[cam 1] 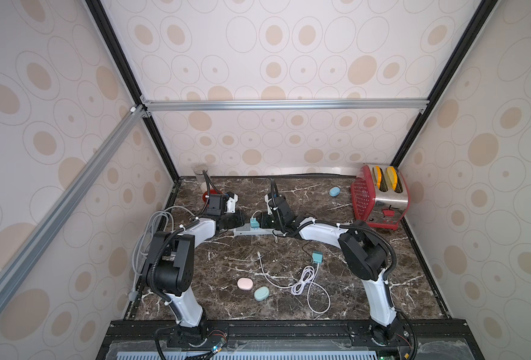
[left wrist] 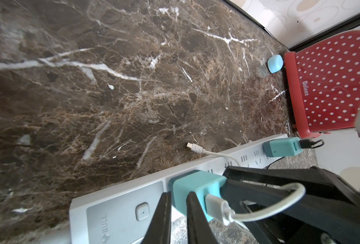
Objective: Charge the bluetooth headset
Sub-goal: Adjust the plug at the socket.
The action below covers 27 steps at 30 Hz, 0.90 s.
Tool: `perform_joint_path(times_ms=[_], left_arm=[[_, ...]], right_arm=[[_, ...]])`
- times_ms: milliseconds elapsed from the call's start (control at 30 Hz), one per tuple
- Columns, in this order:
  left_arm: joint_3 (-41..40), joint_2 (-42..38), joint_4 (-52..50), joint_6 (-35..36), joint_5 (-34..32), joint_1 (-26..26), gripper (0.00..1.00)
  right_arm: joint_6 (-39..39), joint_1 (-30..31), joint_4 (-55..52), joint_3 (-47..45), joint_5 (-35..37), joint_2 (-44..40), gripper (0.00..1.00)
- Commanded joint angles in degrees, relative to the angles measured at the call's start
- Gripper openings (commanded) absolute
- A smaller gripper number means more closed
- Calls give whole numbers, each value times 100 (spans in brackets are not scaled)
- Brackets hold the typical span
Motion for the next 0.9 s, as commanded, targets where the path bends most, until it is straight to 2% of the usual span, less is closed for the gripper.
perform_joint_path(times_ms=[0,633,867], left_arm=[[311,66,-28,-128,79,-61,15],[406,227,-205,-103,164,-133,11],[412,283,-361,-22,174,-152,8]], right_arm=[[14,102,-1612,-463,-304,571,18],[86,83,-1461,-578,-448,562,12],[73,83,-1465,-558,-491,595,7]])
